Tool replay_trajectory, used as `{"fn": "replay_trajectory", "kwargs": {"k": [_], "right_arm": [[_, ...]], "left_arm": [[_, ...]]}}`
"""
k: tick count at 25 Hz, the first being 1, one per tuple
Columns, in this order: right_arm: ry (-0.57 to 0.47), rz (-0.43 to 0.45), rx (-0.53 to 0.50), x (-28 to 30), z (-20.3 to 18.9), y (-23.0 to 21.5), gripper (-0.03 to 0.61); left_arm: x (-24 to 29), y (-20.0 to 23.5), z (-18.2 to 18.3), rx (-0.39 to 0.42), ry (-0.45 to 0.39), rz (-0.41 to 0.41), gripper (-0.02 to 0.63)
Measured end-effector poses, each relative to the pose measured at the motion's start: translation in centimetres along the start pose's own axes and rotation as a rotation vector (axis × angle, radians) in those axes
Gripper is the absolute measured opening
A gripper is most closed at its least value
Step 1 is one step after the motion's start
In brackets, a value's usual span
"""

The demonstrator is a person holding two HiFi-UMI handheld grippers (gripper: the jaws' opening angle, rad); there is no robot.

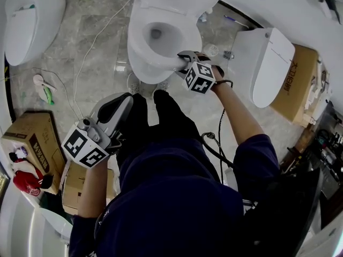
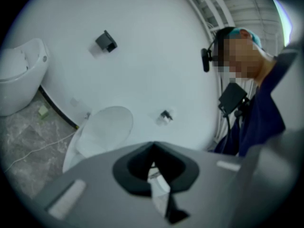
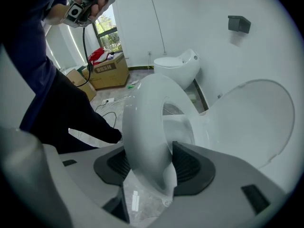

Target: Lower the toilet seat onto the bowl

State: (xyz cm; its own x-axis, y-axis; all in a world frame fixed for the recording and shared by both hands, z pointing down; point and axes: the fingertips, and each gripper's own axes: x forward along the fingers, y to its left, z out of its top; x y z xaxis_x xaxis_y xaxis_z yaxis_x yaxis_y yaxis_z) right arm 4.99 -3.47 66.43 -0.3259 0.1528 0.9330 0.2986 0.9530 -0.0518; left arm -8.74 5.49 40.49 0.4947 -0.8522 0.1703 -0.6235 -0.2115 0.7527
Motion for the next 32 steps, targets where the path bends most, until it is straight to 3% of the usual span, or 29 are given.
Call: {"fn": "replay_trajectory", "kwargs": {"k": [17, 32], "right_arm": [[0.094, 0.201, -0.123, 3.6, -1.1, 4.0, 0.275], [0.148, 0.26, -0.225, 7.1, -1.9, 6.8, 0.299]], "left_arm": [[0.7, 1.2, -0.5, -0.039, 0.007, 0.038, 0.005], [0.5, 1.4, -1.2, -0.043, 0.011, 0.08, 0.005]]}}
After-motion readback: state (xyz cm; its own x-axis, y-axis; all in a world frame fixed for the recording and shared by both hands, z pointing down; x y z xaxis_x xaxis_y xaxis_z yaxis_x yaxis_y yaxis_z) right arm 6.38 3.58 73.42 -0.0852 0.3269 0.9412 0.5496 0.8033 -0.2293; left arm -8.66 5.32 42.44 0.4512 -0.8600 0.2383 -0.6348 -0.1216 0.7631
